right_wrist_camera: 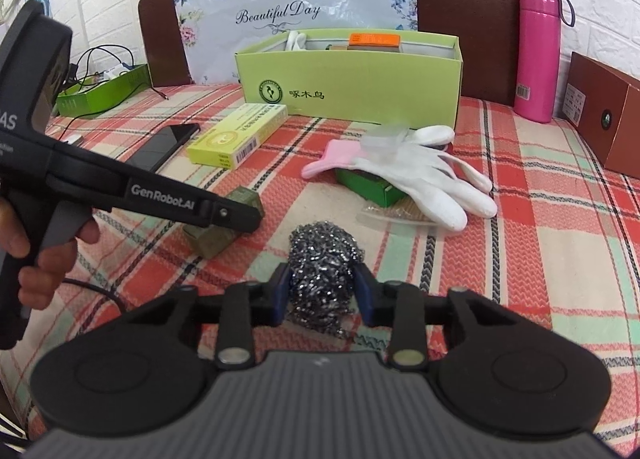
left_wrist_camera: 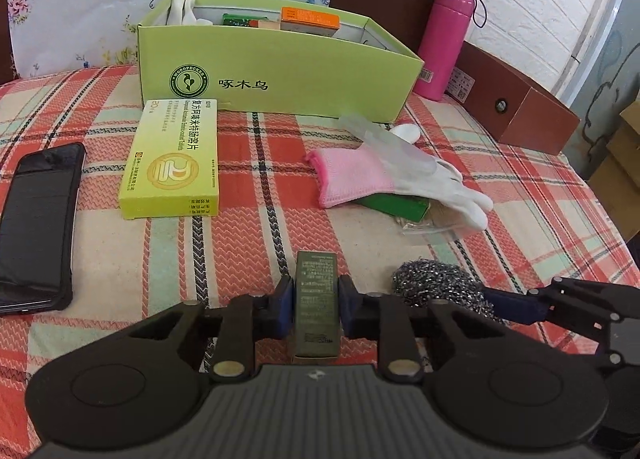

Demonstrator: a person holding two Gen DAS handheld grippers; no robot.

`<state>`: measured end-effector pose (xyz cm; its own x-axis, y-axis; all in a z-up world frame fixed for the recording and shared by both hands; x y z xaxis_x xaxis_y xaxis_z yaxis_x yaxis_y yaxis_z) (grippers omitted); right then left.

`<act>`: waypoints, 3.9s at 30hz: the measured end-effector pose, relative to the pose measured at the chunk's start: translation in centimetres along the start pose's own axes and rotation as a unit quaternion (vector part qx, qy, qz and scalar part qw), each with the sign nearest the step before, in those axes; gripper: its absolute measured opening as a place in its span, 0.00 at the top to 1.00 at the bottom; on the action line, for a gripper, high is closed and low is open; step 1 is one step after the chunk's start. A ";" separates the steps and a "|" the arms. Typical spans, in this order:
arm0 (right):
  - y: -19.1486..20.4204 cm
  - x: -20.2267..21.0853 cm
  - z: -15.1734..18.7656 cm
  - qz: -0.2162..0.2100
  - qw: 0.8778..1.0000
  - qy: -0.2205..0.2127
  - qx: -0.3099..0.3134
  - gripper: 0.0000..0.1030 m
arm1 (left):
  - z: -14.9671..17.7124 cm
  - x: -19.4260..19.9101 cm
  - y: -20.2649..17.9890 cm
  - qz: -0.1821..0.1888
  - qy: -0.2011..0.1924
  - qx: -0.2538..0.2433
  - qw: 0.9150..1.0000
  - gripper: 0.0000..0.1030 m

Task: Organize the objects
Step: 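Carry the grey bottle and steel scrubber into the lime-green box, release, then move both tools back over the remaining items, then grasp the yellow medicine box with left tool while right grasps clear tube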

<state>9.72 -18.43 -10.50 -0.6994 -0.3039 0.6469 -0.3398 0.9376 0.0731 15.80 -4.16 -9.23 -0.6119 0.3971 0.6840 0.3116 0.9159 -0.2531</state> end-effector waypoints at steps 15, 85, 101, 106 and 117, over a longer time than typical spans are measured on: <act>-2.2 1.7 -10.5 0.005 0.994 -0.112 0.015 0.73 | -9.3 4.6 1.0 0.016 -0.100 -0.005 0.995 0.77; -2.8 -0.8 -4.9 0.057 0.992 -0.113 -0.011 0.29 | -1.7 5.0 0.3 -0.103 -0.072 0.039 0.991 0.29; -2.2 -4.6 -6.4 0.049 0.995 -0.084 -0.013 0.75 | -6.4 -1.2 6.3 -0.188 -0.053 0.053 0.979 0.29; -0.7 -1.7 -4.1 0.026 0.997 -0.078 0.006 0.75 | -7.6 -3.7 6.9 -0.186 -0.037 0.041 0.981 0.26; 1.7 1.4 2.2 -0.019 1.000 -0.015 0.001 0.75 | -2.3 -1.4 2.9 -0.125 -0.016 -0.026 0.992 0.34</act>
<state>6.78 -17.62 -11.16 -0.7050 -0.3439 0.6203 -0.3672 0.9252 0.0957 19.19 -2.15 -9.37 -0.6976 0.1607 0.6982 0.1840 0.9820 -0.0422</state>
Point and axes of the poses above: each gripper's, at about its wrist camera, not at the fingertips, and x roughly against the way its jaws point, y to its left, z to its underside, the point moved 5 cm from there along -x, roughly the way its jaws point, and after that the axes turned 1 degree about -y, right-handed, at the moved point
